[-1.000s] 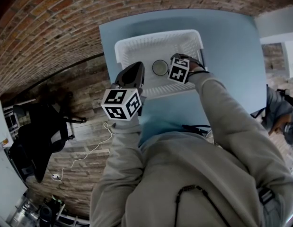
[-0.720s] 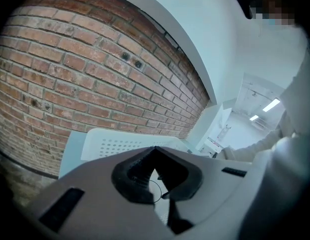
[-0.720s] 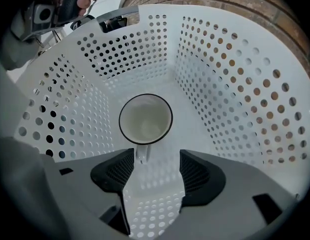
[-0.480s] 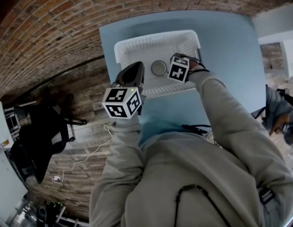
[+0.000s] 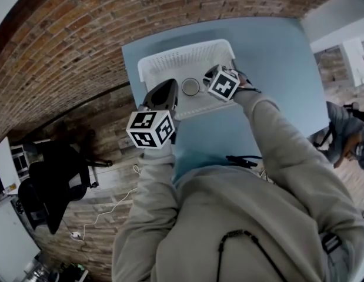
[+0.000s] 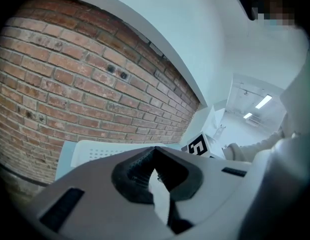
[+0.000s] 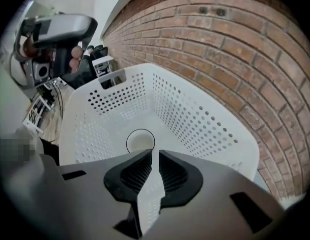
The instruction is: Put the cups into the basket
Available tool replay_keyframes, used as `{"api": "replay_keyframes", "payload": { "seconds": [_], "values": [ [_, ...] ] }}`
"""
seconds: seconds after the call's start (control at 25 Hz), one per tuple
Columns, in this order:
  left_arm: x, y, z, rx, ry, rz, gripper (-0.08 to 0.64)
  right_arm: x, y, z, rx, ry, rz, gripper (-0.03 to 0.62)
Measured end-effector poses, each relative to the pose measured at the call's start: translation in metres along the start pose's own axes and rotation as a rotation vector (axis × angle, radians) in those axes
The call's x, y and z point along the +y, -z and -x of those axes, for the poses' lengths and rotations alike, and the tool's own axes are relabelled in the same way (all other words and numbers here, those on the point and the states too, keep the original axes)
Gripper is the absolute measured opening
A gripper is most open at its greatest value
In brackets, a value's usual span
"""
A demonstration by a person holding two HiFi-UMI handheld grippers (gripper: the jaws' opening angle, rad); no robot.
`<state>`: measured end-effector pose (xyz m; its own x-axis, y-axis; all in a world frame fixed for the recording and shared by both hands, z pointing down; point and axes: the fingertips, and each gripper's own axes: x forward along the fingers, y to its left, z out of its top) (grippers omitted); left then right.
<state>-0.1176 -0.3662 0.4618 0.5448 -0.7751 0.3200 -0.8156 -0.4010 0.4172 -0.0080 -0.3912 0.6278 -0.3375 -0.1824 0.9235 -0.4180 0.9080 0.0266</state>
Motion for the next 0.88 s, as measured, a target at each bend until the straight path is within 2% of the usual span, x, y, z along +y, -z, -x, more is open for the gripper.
{"api": "replay_keyframes", "payload": {
  "seconds": [0.12, 0.28, 0.6, 0.88],
  "values": [
    [-0.013, -0.005, 0.008, -0.019, 0.021, -0.011, -0.006, -0.003, -0.009, 0.023, -0.122, 0.025, -0.075, 0.017],
    [-0.030, -0.008, 0.020, -0.052, 0.044, -0.005, -0.006, 0.002, -0.025, 0.059, -0.325, -0.004, -0.173, 0.011],
    [-0.069, -0.001, 0.036, -0.050, 0.069, -0.044, -0.006, 0.022, -0.027, 0.116, -0.510, -0.008, -0.272, 0.011],
    [-0.111, -0.025, 0.057, -0.114, 0.088, -0.122, -0.006, 0.041, -0.025, 0.201, -0.689, 0.020, -0.292, 0.011]
  ]
}}
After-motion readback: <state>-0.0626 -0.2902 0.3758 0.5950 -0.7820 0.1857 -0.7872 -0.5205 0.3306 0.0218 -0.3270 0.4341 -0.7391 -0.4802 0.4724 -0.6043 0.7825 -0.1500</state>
